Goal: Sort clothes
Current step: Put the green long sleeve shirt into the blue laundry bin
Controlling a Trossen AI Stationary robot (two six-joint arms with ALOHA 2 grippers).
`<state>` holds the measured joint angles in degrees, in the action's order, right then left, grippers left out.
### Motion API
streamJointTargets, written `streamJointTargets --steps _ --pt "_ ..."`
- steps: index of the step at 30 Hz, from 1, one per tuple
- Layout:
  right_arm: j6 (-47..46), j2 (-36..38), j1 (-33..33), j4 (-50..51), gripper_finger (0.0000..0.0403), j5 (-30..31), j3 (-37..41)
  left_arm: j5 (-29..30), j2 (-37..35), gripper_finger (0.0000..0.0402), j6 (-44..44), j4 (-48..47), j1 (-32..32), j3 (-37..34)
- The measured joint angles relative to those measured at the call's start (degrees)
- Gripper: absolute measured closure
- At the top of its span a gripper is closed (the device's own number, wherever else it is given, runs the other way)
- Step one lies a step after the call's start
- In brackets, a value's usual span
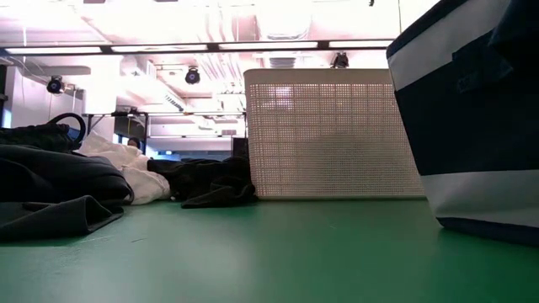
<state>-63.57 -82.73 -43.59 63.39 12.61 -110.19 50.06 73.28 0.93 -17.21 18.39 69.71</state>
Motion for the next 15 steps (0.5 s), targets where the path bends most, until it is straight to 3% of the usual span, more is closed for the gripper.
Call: streamJointTargets --steps 8,15 --pt "10.6 -2.6 0.0 -7.9 0.0386 1.0 0.0 0.0 0.0 0.0087 -0.2 0.1 0.0 0.0" --pt "9.8 -3.8 -0.6 -7.4 0.0386 -2.3 0.2 0.0 0.0 0.0087 -0.2 -0.3 0.0 0.0"
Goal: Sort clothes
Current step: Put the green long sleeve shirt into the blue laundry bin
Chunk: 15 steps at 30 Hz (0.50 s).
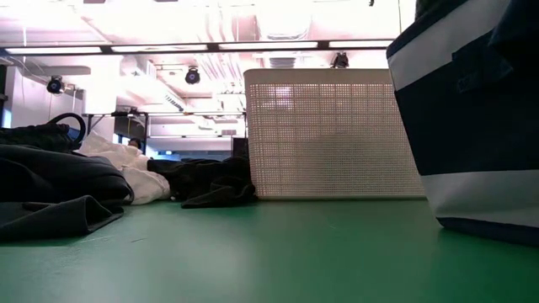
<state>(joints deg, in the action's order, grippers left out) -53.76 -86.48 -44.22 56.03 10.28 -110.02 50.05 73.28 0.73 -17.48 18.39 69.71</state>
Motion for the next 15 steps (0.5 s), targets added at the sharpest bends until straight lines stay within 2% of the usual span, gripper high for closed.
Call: streamJointTargets --steps 5,15 --pt "-7.8 -0.8 -0.5 6.4 0.0386 -4.1 0.0 0.0 0.0 0.0087 0.0 -0.7 0.0 0.0" --pt "-23.9 -2.3 -1.9 26.6 0.0386 -4.8 0.2 0.0 0.0 0.0087 -0.1 -0.7 0.0 0.0"
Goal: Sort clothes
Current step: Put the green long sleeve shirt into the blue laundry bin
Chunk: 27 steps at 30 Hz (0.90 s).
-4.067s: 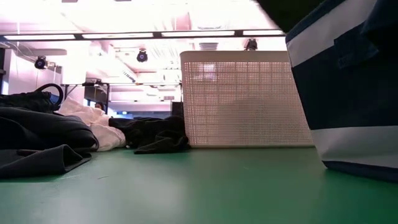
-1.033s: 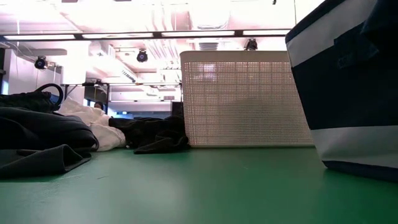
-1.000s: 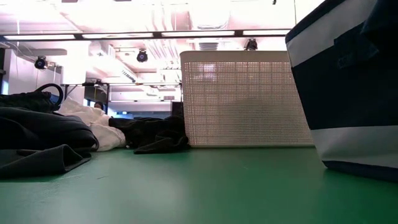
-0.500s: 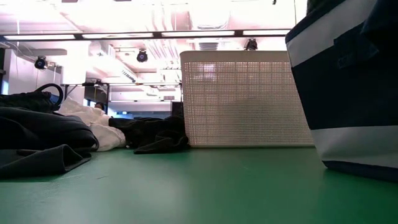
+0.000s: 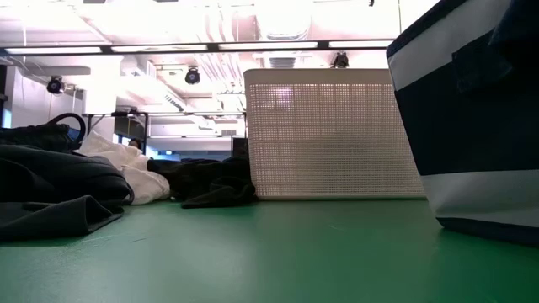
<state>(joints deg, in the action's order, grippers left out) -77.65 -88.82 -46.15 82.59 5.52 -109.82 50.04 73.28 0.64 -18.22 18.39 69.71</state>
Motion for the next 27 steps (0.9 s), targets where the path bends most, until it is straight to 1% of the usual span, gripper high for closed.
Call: streamJointTargets --steps 5,19,24,27 --pt "-0.6 -1.7 0.0 7.4 0.0386 0.0 0.1 0.0 0.0 0.0087 -0.1 -0.9 0.0 0.0" --pt "16.7 -8.8 0.0 7.1 0.0386 0.9 0.0 0.4 1.5 0.0087 -0.6 -1.8 0.0 0.0" --pt "26.8 -11.4 0.0 3.5 0.0388 0.0 0.0 0.4 1.6 0.0087 -0.8 -1.8 0.0 0.0" --pt "36.9 -12.4 0.0 0.1 0.039 -1.3 0.0 0.5 1.6 0.0087 -1.0 -1.9 0.0 0.0"
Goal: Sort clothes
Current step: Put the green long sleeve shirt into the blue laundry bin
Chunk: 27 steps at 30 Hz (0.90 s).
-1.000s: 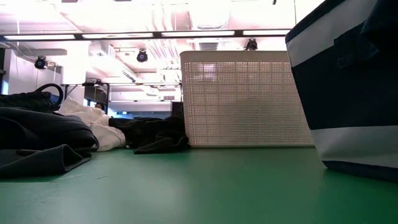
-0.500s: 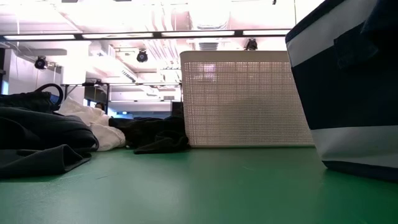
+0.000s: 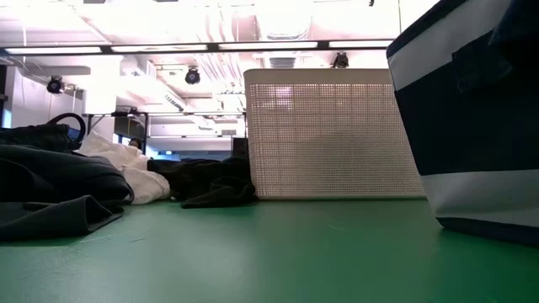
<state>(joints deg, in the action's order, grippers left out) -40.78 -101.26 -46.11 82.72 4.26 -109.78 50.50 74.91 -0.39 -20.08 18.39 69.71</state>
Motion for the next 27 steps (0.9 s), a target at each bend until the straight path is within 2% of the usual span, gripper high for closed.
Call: streamJointTargets --steps 3,10,13,20,23,27 --pt "13.0 -1.1 -0.1 -2.7 0.039 -1.7 0.0 0.0 0.0 0.0087 -0.2 -0.3 0.0 0.0" --pt "39.2 -3.8 -1.1 -2.2 0.039 -4.2 0.0 0.0 0.0 0.0087 -0.7 -0.7 0.0 0.0" --pt "46.7 -4.6 -1.5 -1.5 0.039 -5.7 0.3 0.0 0.0 0.0087 -0.8 -0.8 0.0 0.0" --pt "44.8 -5.5 -1.6 7.5 0.039 -5.8 1.4 0.0 0.0 0.0087 -1.9 -1.7 0.0 0.0" --pt "42.5 -4.9 -1.6 7.1 0.039 -5.5 3.6 0.0 0.0 0.0087 -2.2 -2.0 0.0 0.0" --pt "36.1 -4.3 -1.6 7.3 0.039 -1.6 6.8 0.0 0.0 0.0087 -2.2 -2.0 0.0 0.0"
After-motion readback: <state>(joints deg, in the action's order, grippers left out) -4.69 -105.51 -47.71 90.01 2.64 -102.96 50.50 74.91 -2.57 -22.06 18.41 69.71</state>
